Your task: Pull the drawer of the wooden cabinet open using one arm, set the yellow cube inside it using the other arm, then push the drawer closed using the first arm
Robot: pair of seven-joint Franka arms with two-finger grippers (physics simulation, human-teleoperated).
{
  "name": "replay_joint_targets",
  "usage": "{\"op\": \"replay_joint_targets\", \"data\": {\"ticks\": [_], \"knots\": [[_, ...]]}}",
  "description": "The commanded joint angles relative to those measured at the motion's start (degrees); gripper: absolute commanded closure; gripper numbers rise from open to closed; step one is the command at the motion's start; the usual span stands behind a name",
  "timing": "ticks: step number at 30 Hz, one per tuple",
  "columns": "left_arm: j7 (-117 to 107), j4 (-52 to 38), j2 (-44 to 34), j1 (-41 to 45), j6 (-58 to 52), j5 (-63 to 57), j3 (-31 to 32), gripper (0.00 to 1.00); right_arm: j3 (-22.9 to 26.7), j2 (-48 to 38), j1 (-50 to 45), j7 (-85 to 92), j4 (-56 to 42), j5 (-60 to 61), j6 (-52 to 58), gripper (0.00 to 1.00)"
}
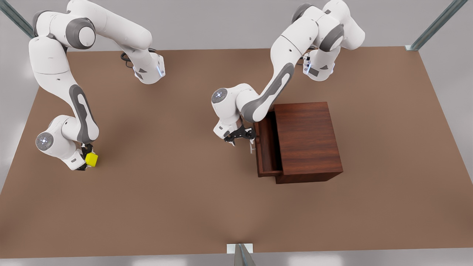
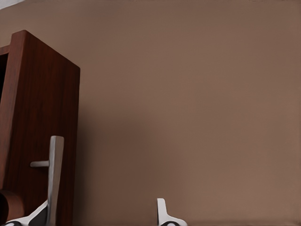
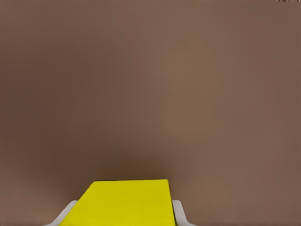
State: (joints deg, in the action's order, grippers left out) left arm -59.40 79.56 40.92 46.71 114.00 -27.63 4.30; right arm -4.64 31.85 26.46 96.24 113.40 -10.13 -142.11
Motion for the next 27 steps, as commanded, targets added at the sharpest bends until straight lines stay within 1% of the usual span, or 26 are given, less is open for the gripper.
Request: {"op": "replay_joint_targets", "data": {"ticks": [1, 7, 11, 15, 20, 22, 23, 24, 25, 26, 27], "knots": [[1.39, -0.54, 0.21, 0.14, 0.08, 0.04, 0.01, 0.00, -0.02, -0.03, 0.00, 0.88, -0.02, 0.02, -0.19, 0.23], [1.30, -3.00, 1.36, 0.92, 0.09, 0.21, 0.45, 0.00, -0.54, -1.26, -0.09, 1.23, -0.20, 0.11, 0.60, 0.25], [1.39, -3.09, 1.44, 1.01, 0.70, 0.21, 0.53, 0.00, -1.07, -2.58, -0.18, 1.67, -0.11, 0.20, 1.30, 0.26], [1.30, -3.09, 1.44, 1.45, 2.46, 0.30, 0.45, 0.00, -2.12, -5.56, -0.62, 1.67, -0.29, 1.16, 5.96, 0.26], [3.41, -3.09, 0.83, 1.54, 1.32, 1.09, 0.45, 0.00, -4.23, -8.91, -0.79, 1.49, -0.38, 3.27, 10.09, 0.26], [3.50, -3.18, -0.75, 2.86, -3.16, 1.44, 0.53, 0.00, -5.11, -9.96, -0.79, 1.41, -0.46, 3.27, 11.32, 0.26], [3.85, -3.18, -2.33, 2.77, -6.76, 1.36, 2.29, 0.00, -5.99, -10.67, -0.79, 1.58, -0.46, 3.27, 12.02, 0.26], [6.83, -3.44, -4.44, 2.77, -10.54, 1.62, 2.47, 0.00, -7.13, -11.19, -0.70, 1.58, -0.46, 3.36, 13.17, 0.26], [10.60, -3.44, -6.63, 2.33, -13.70, 4.41, 2.03, 0.00, -8.36, -11.81, -0.70, 1.58, -0.55, 4.58, 13.43, 0.26], [13.77, -3.44, -10.31, 0.59, -16.86, 7.66, 1.50, 0.00, -9.33, -12.60, -0.79, 1.58, -0.55, 4.94, 13.43, 0.26], [22.97, -3.09, -15.68, -6.70, -22.22, 13.11, 1.77, 0.00, -11.26, -13.39, -0.79, 1.58, -0.73, 6.34, 13.78, 0.26]]}}
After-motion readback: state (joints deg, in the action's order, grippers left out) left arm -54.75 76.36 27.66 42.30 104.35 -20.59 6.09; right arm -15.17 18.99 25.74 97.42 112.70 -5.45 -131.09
